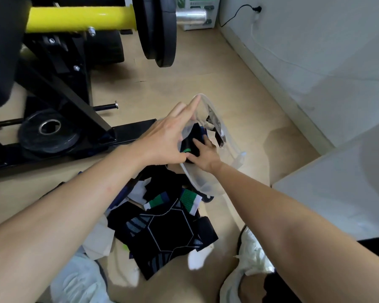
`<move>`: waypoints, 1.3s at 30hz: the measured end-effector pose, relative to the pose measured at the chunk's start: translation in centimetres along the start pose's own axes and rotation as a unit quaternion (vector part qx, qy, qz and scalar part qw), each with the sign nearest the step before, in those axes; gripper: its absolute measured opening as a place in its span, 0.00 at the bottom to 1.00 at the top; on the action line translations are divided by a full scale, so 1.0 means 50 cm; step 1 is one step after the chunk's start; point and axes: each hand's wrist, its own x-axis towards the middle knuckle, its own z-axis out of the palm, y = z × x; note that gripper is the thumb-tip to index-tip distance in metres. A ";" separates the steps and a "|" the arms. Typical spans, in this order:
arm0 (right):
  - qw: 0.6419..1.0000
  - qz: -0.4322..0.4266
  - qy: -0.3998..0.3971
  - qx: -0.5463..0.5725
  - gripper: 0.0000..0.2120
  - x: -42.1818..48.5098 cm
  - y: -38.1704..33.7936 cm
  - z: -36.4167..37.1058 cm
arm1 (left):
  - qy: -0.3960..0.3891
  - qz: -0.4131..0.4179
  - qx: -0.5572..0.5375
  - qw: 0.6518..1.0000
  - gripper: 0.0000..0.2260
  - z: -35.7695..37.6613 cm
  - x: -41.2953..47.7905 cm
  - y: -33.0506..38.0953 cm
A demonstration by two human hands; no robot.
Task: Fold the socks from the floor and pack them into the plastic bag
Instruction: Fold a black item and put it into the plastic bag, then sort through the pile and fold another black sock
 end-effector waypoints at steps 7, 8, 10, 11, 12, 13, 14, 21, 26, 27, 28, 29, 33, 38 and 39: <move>0.996 -0.088 0.029 0.000 0.26 -0.075 -0.007 -0.022 | 0.000 -0.005 0.012 1.000 0.50 0.006 -0.034 -0.003; 0.994 -0.105 0.027 -0.010 0.24 -0.096 -0.010 -0.033 | 0.000 -0.004 0.015 1.000 0.49 0.007 -0.042 -0.003; 0.987 -0.155 0.019 -0.035 0.20 -0.138 -0.020 -0.057 | -0.004 0.004 0.017 1.000 0.47 0.009 -0.059 0.000; 0.982 -0.181 0.012 -0.048 0.19 -0.160 -0.026 -0.068 | -0.009 0.007 0.020 1.000 0.45 0.009 -0.067 0.002; 0.977 -0.204 0.005 -0.063 0.18 -0.180 -0.031 -0.078 | -0.016 0.010 0.027 0.999 0.43 0.009 -0.075 0.004; 0.970 -0.228 0.000 -0.079 0.16 -0.201 -0.036 -0.088 | -0.024 0.015 0.038 0.999 0.41 0.009 -0.082 0.005; 0.963 -0.250 -0.004 -0.096 0.13 -0.222 -0.039 -0.096 | -0.028 0.021 0.050 0.998 0.37 0.008 -0.088 0.004; 0.907 -0.391 0.027 -0.155 0.06 -0.349 -0.087 -0.105 | 0.015 -0.033 0.060 0.998 0.06 -0.023 -0.158 -0.003; 0.832 -0.510 0.011 -0.217 0.17 -0.382 -0.130 -0.018 | 0.044 -0.165 0.058 0.984 0.03 -0.010 -0.238 -0.048; 0.814 -0.526 0.018 -0.247 0.21 -0.379 -0.135 0.001 | 0.035 -0.195 0.058 0.978 0.04 0.002 -0.259 -0.062; 0.799 -0.528 0.026 -0.287 0.25 -0.372 -0.138 0.019 | 0.020 -0.222 0.057 0.973 0.04 0.017 -0.280 -0.075; 0.789 -0.519 0.032 -0.328 0.29 -0.365 -0.140 0.032 | 0.000 -0.244 0.054 0.968 0.05 0.034 -0.300 -0.087; 0.780 -0.447 0.020 -0.438 0.44 -0.314 -0.133 0.062 | -0.056 -0.274 0.041 0.959 0.08 0.106 -0.355 -0.127; 0.784 -0.341 -0.025 -0.518 0.43 -0.220 -0.127 0.090 | -0.131 -0.286 0.052 0.948 0.25 0.188 -0.379 -0.162; 0.787 -0.321 -0.039 -0.526 0.43 -0.202 -0.124 0.098 | -0.150 -0.287 0.056 0.944 0.29 0.204 -0.382 -0.171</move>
